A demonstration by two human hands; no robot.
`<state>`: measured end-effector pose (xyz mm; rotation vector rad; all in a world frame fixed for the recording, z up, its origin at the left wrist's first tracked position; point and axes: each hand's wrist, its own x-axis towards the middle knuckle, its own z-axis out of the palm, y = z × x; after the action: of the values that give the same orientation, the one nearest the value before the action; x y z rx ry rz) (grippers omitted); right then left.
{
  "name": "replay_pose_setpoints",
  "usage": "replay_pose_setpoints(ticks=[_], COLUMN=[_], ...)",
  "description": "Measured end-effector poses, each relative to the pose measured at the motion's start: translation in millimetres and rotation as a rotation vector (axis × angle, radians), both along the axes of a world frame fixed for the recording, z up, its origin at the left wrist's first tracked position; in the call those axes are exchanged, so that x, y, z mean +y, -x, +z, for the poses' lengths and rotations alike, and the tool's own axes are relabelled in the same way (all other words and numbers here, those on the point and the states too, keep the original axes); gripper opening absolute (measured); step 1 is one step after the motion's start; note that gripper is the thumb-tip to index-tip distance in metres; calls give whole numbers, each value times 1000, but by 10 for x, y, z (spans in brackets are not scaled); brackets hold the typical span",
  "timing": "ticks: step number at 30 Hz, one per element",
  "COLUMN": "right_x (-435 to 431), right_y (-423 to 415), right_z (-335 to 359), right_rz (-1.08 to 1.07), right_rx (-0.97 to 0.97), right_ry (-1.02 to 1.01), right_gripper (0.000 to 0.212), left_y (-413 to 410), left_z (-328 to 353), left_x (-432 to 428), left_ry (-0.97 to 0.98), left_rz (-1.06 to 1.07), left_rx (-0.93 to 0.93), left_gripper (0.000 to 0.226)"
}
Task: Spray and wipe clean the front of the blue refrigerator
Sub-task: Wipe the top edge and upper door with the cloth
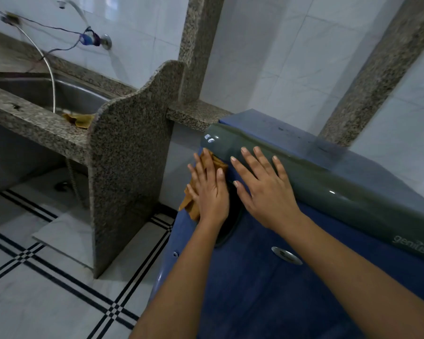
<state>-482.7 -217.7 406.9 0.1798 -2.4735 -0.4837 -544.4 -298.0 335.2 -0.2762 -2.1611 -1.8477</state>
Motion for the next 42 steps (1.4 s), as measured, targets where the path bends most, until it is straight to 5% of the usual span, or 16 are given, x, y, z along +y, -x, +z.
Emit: replay_pose_setpoints(ticks=[6, 17, 23, 27, 32, 36, 42], right_x=[51, 481, 773, 959, 1244, 1370, 1447], right_y=[-66, -451, -692, -861, -1114, -1288, -1354], right_z=[9, 99, 64, 59, 117, 74, 11], right_rz=[-65, -189, -245, -254, -331, -368, -353], right_rx=[16, 96, 112, 117, 181, 193, 228], right_ry=[-35, 139, 156, 151, 226, 270, 360], right_gripper=[53, 54, 54, 57, 57, 59, 55], left_y=[-60, -181, -289, -234, -424, -382, -702], left_z=[-46, 110, 366, 603, 560, 579, 551], left_x=[25, 156, 353, 442, 643, 659, 879], left_ry=[59, 298, 423, 372, 646, 500, 772], left_rz=[6, 37, -9, 93, 21, 212, -18], left_rx=[-23, 245, 596, 488, 820, 605, 903], left_gripper=[51, 61, 55, 56, 54, 49, 54])
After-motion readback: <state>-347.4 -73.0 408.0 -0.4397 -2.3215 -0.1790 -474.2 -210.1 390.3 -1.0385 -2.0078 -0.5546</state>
